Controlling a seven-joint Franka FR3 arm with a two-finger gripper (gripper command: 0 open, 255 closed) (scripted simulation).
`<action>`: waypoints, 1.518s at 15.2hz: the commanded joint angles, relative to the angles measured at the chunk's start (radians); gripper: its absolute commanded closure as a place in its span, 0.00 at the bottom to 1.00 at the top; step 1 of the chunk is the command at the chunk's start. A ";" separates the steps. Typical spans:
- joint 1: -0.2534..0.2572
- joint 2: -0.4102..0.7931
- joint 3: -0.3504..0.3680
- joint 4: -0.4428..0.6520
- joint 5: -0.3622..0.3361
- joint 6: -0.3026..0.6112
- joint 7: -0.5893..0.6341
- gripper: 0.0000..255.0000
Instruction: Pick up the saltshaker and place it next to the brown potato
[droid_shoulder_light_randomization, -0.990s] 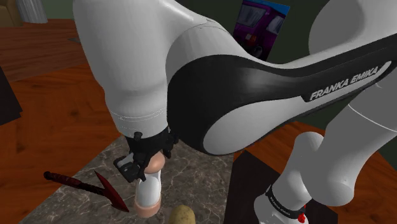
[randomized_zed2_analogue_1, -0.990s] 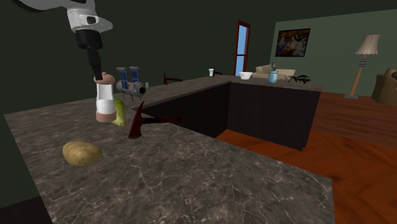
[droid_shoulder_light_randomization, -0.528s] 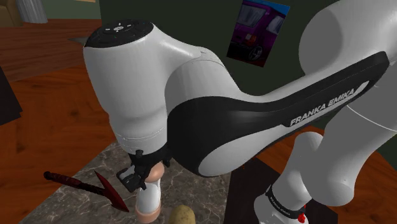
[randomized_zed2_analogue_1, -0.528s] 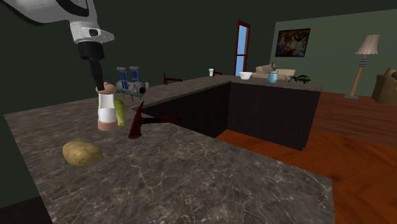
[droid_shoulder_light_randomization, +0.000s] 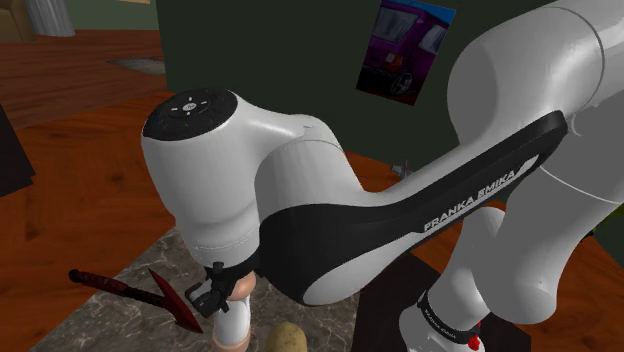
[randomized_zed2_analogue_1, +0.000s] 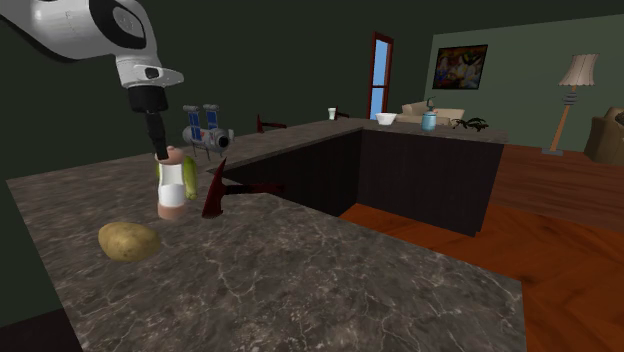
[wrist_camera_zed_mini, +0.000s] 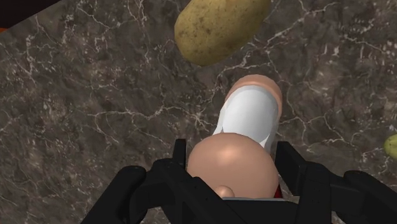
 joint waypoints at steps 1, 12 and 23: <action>0.000 0.011 0.000 -0.019 -0.008 0.028 0.008 1.00; 0.003 0.079 0.000 -0.072 -0.058 0.133 0.057 1.00; 0.002 0.079 0.000 -0.072 -0.058 0.133 0.057 0.00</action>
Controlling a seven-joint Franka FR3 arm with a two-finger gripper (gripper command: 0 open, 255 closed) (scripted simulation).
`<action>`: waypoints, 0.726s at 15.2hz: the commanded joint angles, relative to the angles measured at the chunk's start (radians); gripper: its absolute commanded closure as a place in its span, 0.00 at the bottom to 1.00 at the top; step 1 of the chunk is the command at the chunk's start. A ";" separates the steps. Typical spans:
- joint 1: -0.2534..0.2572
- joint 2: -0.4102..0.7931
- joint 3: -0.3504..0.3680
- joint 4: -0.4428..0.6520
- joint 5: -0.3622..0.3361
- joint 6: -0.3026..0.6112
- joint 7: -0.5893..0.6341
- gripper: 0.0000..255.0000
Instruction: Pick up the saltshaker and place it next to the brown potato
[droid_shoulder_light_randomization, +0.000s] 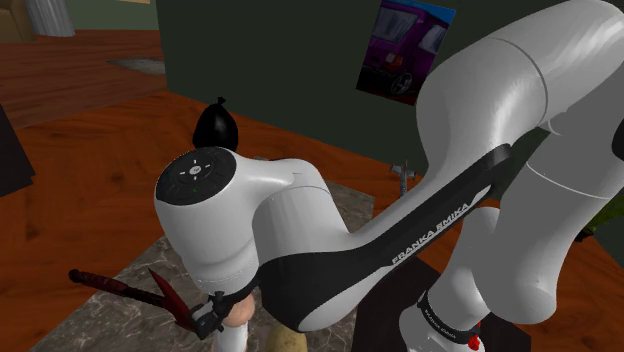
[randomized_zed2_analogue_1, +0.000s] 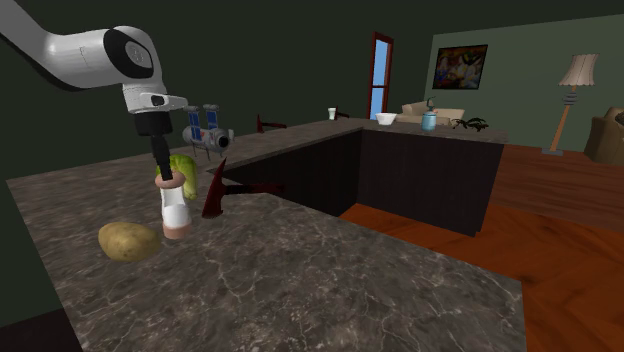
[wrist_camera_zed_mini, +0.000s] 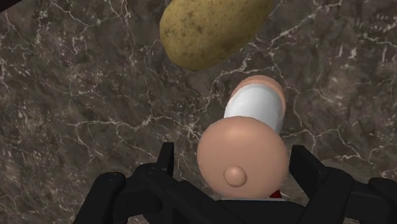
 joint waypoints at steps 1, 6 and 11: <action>0.000 0.000 0.000 0.000 0.000 0.000 0.000 0.00; 0.006 -0.046 0.009 0.086 0.041 -0.122 -0.028 0.00; 0.006 -0.046 0.009 0.086 0.041 -0.122 -0.028 0.00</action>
